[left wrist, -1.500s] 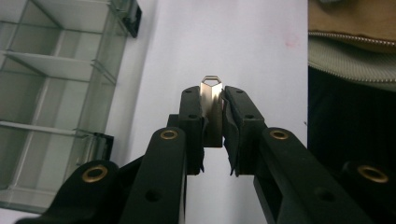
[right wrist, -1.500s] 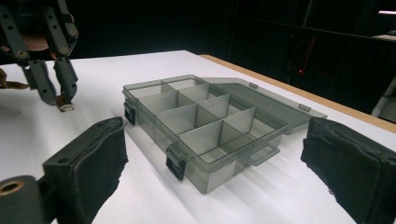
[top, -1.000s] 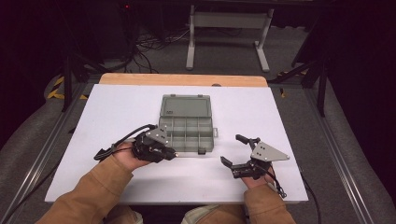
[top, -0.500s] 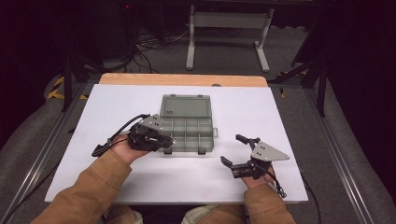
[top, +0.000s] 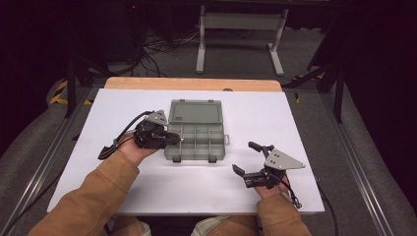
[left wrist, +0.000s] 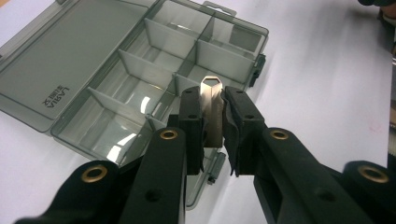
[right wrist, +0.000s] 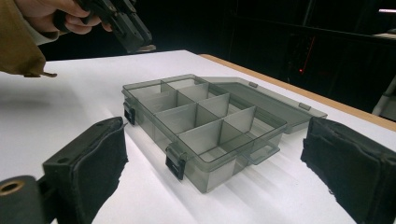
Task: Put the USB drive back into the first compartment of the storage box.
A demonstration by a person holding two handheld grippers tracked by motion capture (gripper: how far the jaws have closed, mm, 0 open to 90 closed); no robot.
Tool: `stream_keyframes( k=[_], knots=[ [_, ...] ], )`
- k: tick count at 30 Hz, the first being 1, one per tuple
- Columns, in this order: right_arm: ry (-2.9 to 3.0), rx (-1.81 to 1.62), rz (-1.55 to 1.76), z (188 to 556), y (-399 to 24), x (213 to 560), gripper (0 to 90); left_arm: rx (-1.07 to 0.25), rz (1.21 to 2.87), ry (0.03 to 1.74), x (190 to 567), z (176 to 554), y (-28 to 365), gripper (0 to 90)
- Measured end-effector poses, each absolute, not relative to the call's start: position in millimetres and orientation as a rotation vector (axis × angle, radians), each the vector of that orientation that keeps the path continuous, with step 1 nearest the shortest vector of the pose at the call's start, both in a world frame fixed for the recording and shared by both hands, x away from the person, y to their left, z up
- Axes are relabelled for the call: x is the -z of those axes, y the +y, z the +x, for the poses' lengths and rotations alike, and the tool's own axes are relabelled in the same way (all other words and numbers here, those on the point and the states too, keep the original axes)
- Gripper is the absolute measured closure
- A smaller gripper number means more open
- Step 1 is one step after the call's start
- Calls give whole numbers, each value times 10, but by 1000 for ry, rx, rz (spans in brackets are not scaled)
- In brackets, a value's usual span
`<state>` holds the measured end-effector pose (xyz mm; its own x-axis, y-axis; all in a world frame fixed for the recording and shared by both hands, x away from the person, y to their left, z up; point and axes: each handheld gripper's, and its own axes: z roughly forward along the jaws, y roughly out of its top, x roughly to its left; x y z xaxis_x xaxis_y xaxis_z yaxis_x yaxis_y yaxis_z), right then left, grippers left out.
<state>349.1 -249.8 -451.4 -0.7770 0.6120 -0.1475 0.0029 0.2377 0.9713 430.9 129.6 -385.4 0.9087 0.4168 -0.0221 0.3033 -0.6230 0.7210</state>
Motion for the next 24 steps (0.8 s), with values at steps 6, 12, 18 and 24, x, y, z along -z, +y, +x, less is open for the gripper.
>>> stream_keyframes(
  k=[6,12,18,24],
  knots=[
    [2008,-1573,558,3492,-2498,4515,63,-188,2262,571,3892,4427,1332,784],
    [2011,-1569,560,3491,-2496,4516,64,-188,2244,626,3943,4539,1362,784],
    [2011,-1570,559,3491,-2498,4515,63,-191,2234,670,3988,4616,1378,784],
    [2011,-1571,559,3487,-2498,4513,64,-195,2222,701,4030,4693,1383,784]
  ],
)
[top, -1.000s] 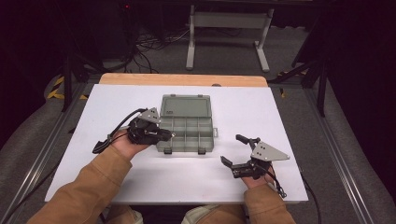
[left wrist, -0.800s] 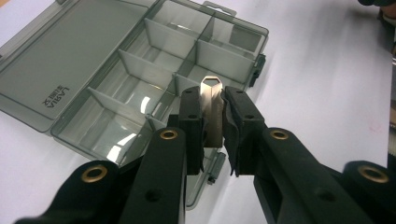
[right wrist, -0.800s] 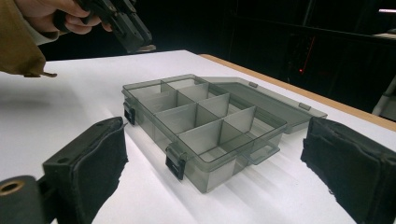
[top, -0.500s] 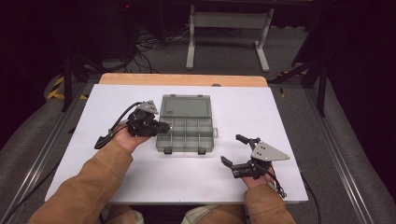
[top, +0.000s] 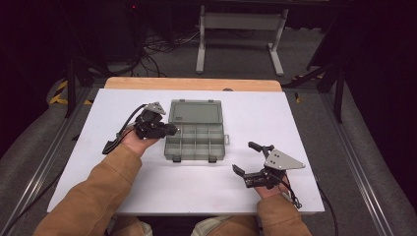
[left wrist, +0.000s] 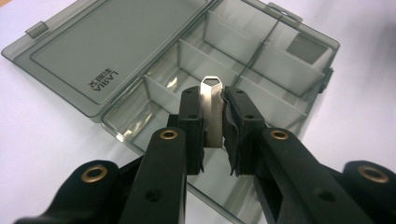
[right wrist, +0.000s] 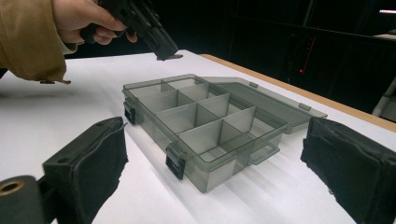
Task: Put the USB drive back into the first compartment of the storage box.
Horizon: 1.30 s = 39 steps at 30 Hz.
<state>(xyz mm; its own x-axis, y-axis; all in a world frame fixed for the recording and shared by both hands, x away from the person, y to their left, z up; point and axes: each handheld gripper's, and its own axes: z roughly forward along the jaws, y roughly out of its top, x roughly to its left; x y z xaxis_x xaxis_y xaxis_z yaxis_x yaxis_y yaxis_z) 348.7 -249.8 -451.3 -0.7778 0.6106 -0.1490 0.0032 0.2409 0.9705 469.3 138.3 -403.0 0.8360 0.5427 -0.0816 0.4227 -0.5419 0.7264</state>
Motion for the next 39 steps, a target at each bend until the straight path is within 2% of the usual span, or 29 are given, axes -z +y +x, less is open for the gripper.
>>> stream_keyframes(
  k=[39],
  knots=[
    [2012,-1579,549,3489,-2506,4513,64,-199,2241,806,4318,4983,1350,783]
  ],
)
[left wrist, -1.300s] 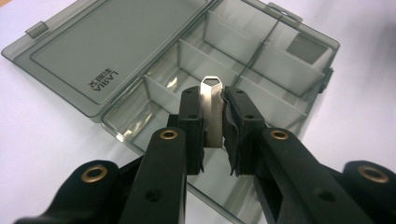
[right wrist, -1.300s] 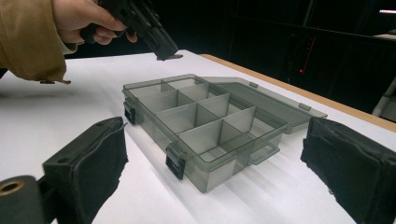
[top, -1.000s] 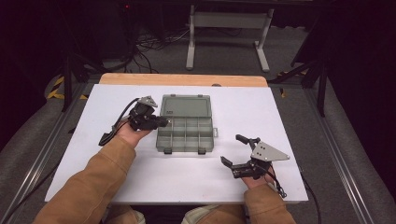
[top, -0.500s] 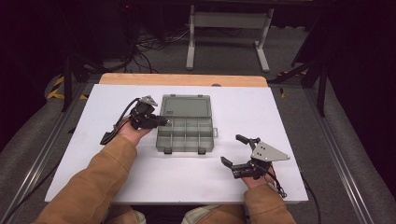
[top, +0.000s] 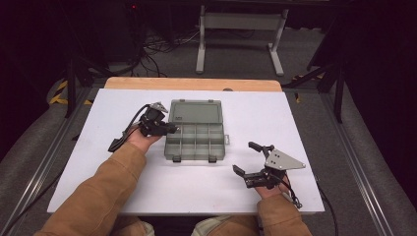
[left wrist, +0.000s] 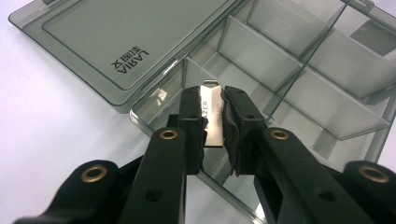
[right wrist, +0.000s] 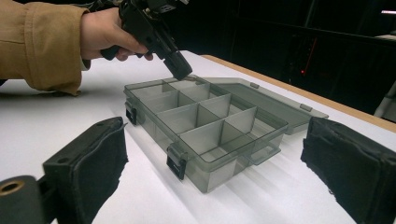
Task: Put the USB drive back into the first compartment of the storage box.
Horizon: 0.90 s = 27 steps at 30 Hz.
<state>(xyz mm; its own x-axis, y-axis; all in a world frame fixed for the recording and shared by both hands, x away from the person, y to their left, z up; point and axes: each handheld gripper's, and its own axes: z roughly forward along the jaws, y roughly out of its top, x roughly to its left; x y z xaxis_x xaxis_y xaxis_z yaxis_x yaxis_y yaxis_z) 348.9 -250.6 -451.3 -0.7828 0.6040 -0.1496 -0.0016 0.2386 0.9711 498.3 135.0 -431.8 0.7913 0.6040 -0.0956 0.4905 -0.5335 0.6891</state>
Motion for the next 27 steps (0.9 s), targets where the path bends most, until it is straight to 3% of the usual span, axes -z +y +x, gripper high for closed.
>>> stream_keyframes(
  k=[27],
  knots=[
    [2015,-1581,548,3487,-2504,4513,63,-191,2278,803,4388,5008,1295,778]
  ],
)
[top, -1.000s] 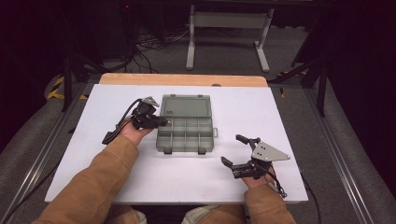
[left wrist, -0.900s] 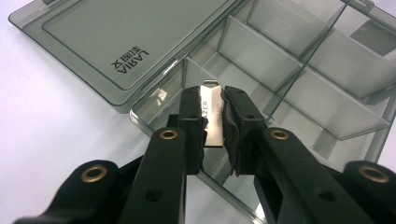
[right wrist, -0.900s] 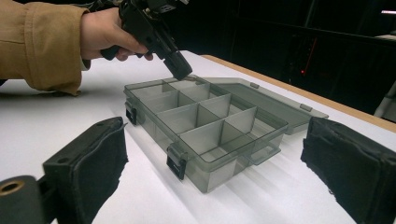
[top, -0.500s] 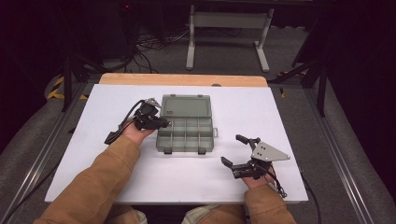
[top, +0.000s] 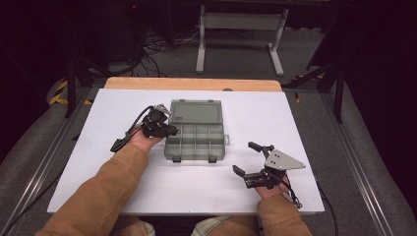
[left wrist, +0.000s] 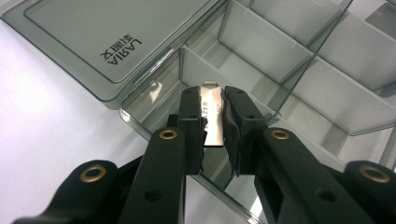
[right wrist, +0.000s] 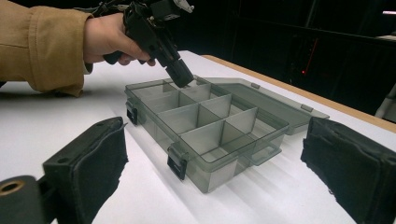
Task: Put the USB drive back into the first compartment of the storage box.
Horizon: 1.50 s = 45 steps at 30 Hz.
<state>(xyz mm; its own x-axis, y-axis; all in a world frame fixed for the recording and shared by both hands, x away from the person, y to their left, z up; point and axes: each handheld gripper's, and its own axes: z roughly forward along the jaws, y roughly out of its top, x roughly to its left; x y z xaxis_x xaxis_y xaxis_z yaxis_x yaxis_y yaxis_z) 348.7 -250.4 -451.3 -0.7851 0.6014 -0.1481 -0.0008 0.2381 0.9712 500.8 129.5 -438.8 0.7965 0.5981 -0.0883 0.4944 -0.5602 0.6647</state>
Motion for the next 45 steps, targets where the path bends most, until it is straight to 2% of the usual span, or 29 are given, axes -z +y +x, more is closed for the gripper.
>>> stream_keyframes(
  k=[7,14,20,22,23,24,28,32,45],
  knots=[
    [2016,-1581,545,3487,-2503,4513,64,-188,2257,794,4347,4973,1288,715],
    [2017,-1579,545,3490,-2505,4513,63,-162,2204,775,4276,4934,1316,518],
    [2017,-1578,544,3490,-2504,4513,64,-188,2150,733,4180,4853,1317,257],
    [2017,-1580,547,3488,-2503,4513,64,-188,2141,725,4161,4835,1317,241],
    [2016,-1580,545,3490,-2501,4514,63,-192,2138,718,4145,4820,1317,188],
    [2016,-1580,545,3490,-2501,4514,63,-193,2134,714,4133,4804,1314,188],
    [2016,-1580,547,3491,-2500,4515,64,-229,2132,698,4076,4722,1300,95],
    [2017,-1580,547,3490,-2499,4516,63,-244,2123,680,4014,4648,1317,43],
    [2017,-1581,549,3489,-2499,4517,63,-318,2107,627,3854,4311,1422,22]
  ],
)
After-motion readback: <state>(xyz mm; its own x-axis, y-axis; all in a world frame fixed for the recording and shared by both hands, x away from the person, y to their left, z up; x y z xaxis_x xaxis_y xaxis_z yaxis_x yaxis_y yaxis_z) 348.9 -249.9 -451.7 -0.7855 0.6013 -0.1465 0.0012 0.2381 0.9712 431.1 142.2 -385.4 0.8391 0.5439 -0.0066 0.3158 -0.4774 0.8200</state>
